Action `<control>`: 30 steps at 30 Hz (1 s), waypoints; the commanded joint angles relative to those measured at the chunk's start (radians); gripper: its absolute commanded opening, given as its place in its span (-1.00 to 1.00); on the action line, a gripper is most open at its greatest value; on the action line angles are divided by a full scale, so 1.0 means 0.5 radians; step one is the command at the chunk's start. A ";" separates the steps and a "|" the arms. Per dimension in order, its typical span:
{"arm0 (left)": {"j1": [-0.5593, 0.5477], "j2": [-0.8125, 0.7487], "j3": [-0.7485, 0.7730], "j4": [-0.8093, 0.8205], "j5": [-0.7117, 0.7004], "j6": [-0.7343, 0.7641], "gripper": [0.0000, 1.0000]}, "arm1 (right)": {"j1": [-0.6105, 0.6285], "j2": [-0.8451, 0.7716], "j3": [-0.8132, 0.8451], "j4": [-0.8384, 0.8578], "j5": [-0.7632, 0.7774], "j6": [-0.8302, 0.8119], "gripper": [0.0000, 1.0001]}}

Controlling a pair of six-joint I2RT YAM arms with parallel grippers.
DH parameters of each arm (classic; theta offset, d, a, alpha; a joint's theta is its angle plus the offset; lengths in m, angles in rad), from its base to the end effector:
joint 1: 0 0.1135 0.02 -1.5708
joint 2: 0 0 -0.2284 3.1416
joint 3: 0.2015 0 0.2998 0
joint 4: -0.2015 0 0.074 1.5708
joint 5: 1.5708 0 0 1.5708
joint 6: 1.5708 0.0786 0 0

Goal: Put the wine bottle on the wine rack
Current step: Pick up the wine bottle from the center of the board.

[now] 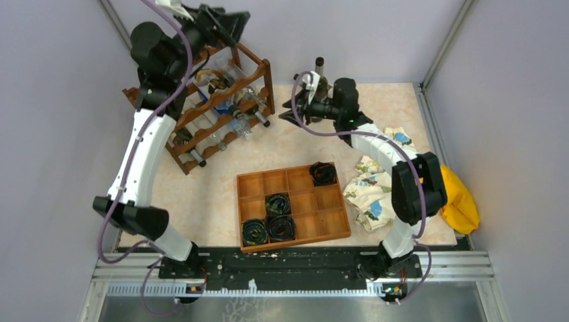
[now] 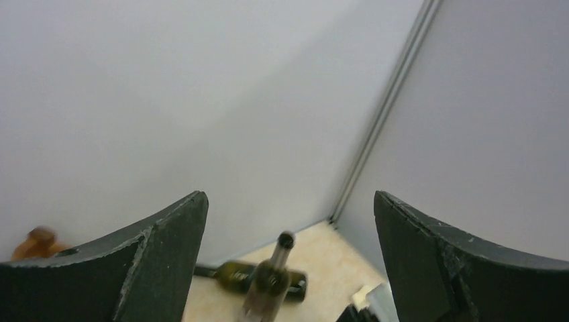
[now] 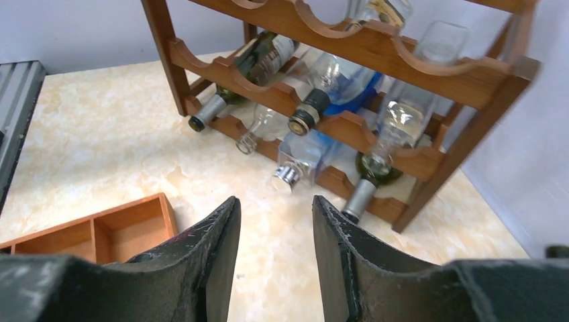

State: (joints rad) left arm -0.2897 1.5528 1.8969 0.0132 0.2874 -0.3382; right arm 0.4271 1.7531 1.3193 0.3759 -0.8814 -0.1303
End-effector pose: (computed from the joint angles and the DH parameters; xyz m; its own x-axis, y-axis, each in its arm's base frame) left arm 0.3886 -0.1391 0.5497 0.1409 -0.3740 -0.9167 0.6097 0.7622 -0.2173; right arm 0.4090 0.2528 0.2619 0.0731 -0.0575 -0.9957 -0.9633 0.2545 -0.0854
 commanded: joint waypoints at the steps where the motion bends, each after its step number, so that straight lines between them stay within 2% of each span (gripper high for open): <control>1: 0.012 0.202 0.464 0.320 0.073 -0.544 0.97 | -0.132 -0.276 -0.075 -0.239 -0.049 -0.076 -0.12; 6: 0.009 0.347 0.720 0.522 -0.150 -1.046 0.98 | -0.292 -0.503 -0.175 -0.416 0.023 -0.113 -0.09; 10: 0.005 0.388 0.837 0.540 -0.259 -1.256 0.97 | -0.419 -0.612 -0.211 -0.528 0.049 -0.085 -0.09; 16: -0.057 0.337 0.855 0.598 -0.360 -1.256 0.97 | -0.562 -0.622 -0.142 -0.607 0.143 -0.034 -0.06; 22: -0.088 0.320 0.869 0.607 -0.408 -1.233 0.97 | -0.643 -0.443 0.094 -0.611 0.190 0.054 0.01; 25: -0.092 0.327 0.891 0.613 -0.382 -1.208 0.97 | -0.652 -0.349 0.210 -0.604 0.204 0.068 0.22; 27: -0.092 0.329 0.880 0.638 -0.322 -1.175 0.97 | -0.652 -0.305 0.285 -0.619 0.229 0.042 0.46; 30: -0.083 0.214 0.604 0.680 -0.217 -1.034 0.97 | -0.652 -0.223 0.427 -0.696 0.293 -0.031 0.83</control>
State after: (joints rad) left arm -0.3298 1.7283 2.3013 0.2913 0.1143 -0.9203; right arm 0.1081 1.6089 1.4242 0.0322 -0.7738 -0.1154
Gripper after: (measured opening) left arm 0.987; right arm 0.832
